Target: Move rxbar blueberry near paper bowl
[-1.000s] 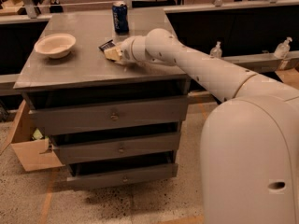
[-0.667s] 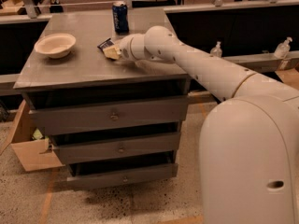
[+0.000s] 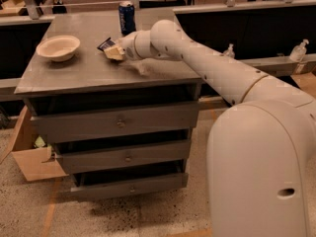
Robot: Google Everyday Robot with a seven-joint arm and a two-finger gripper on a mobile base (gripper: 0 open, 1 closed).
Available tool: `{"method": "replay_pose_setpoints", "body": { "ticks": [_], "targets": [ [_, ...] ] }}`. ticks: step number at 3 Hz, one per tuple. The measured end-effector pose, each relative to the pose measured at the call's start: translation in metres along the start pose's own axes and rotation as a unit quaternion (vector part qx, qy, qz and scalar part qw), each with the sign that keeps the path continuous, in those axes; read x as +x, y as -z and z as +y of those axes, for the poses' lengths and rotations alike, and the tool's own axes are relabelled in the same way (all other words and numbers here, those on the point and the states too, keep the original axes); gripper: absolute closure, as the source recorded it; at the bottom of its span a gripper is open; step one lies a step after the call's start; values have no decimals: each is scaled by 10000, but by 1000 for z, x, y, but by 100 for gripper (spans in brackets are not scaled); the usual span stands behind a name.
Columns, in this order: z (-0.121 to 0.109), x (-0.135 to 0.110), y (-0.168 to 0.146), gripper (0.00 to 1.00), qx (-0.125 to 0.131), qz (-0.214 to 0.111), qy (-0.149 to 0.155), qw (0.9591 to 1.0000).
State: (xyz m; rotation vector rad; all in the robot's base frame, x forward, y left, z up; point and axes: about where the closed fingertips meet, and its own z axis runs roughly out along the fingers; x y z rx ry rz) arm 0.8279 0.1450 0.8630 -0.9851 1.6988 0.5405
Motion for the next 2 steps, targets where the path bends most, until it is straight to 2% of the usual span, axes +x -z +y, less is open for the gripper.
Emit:
{"method": "replay_pose_setpoints", "body": {
  "ticks": [2],
  "targets": [
    [19, -15, -4, 100, -406, 43, 164, 9990]
  ]
}}
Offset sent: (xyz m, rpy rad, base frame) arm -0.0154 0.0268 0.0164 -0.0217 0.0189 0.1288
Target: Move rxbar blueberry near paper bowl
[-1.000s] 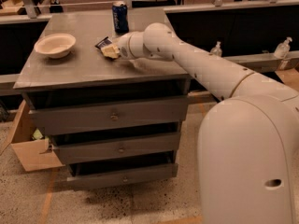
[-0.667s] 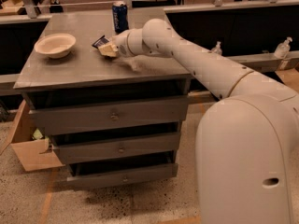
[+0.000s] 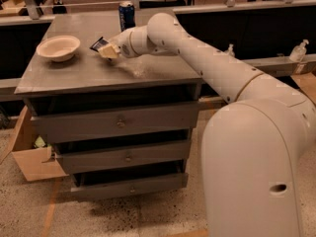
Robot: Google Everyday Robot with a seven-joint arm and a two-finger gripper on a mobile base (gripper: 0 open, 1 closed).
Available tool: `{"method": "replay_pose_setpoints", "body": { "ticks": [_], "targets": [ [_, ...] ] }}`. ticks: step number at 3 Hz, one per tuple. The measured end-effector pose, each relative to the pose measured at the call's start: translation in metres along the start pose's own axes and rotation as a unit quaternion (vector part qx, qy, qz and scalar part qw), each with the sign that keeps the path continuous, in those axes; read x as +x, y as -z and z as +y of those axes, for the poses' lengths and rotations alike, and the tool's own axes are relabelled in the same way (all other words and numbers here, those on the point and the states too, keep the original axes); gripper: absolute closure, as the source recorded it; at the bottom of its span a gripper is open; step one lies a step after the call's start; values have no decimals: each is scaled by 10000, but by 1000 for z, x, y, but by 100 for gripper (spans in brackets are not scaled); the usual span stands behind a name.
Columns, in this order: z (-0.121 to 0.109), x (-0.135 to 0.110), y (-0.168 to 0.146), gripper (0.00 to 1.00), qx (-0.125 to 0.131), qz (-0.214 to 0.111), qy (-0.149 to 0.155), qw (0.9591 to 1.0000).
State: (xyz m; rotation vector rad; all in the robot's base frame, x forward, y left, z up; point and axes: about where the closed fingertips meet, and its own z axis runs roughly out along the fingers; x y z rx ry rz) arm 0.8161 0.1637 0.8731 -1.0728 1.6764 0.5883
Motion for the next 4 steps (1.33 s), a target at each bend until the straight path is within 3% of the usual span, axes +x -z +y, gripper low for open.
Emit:
{"method": "replay_pose_setpoints", "body": {
  "ticks": [2, 4],
  "targets": [
    [20, -14, -26, 100, -401, -151, 3, 9991],
    [35, -20, -39, 59, -559, -243, -196, 9979]
  ]
}}
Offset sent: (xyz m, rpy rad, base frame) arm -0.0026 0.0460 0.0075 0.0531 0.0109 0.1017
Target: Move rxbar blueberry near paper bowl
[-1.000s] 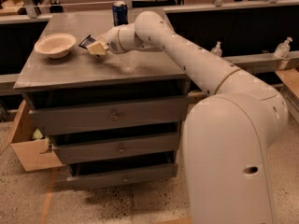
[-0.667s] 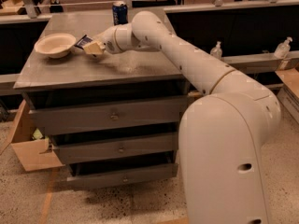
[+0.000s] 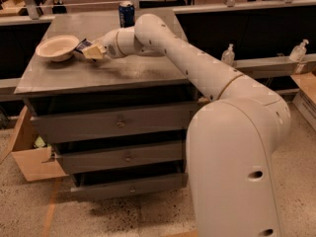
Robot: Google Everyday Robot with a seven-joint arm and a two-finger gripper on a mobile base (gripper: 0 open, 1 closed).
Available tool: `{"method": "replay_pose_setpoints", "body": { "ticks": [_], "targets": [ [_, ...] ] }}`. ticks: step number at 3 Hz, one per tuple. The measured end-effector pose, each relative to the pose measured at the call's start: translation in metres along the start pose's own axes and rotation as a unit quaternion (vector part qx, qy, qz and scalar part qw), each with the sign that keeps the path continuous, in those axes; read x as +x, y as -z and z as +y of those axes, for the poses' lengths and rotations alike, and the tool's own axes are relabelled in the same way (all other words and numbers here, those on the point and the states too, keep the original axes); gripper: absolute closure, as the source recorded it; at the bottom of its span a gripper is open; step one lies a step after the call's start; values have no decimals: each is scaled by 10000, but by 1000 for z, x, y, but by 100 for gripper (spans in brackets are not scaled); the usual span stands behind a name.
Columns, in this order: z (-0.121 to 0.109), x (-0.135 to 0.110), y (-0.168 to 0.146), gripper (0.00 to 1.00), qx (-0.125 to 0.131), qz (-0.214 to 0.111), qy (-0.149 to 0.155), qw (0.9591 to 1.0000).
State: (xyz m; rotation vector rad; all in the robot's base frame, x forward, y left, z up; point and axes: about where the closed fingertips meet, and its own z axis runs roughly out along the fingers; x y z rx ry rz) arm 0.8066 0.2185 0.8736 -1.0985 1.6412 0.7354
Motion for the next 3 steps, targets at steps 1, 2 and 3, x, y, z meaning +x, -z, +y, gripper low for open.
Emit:
{"method": "replay_pose_setpoints", "body": {
  "ticks": [1, 2, 3],
  "targets": [
    [6, 0, -2, 36, -62, -27, -84, 9999],
    [9, 0, 1, 13, -113, -57, -167, 9998],
    [3, 2, 15, 0, 51, -56, -238, 9997]
  ]
}}
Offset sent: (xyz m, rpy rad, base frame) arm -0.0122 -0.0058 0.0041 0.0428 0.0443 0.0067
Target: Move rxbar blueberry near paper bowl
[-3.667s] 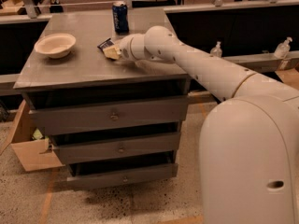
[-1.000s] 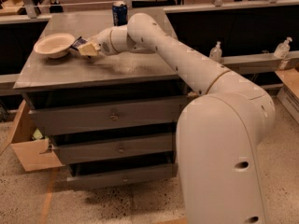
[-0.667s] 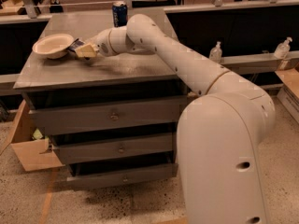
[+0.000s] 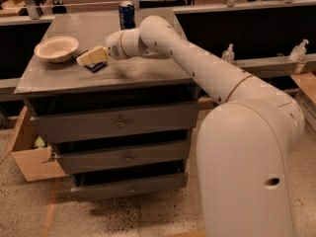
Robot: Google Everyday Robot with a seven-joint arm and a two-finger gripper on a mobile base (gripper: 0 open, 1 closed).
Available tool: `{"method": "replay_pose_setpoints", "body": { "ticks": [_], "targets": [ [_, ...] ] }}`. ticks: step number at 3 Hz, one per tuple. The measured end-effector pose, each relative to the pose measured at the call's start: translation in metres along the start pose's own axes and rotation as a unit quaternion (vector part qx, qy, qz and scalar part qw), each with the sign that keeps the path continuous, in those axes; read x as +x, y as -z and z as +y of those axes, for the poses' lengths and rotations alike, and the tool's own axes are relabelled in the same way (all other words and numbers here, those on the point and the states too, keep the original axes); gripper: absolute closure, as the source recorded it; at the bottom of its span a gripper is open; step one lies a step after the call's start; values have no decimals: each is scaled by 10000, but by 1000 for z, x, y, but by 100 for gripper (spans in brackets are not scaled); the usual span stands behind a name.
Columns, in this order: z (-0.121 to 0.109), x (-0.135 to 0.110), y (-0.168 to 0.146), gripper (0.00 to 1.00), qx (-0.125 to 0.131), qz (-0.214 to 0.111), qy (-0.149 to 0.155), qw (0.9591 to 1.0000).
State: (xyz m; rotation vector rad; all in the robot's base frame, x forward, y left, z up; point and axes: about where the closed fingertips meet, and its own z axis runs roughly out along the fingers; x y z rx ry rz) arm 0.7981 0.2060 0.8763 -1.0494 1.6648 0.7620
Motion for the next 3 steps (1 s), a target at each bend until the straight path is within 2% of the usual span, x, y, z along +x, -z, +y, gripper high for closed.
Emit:
{"method": "replay_pose_setpoints", "body": {
  "ticks": [1, 2, 3],
  "targets": [
    [-18, 4, 21, 0, 348, -13, -148, 9993],
    [-46, 8, 57, 0, 1017, -83, -361, 9941],
    [-55, 4, 55, 0, 1230, -253, -394, 9913]
  ]
}}
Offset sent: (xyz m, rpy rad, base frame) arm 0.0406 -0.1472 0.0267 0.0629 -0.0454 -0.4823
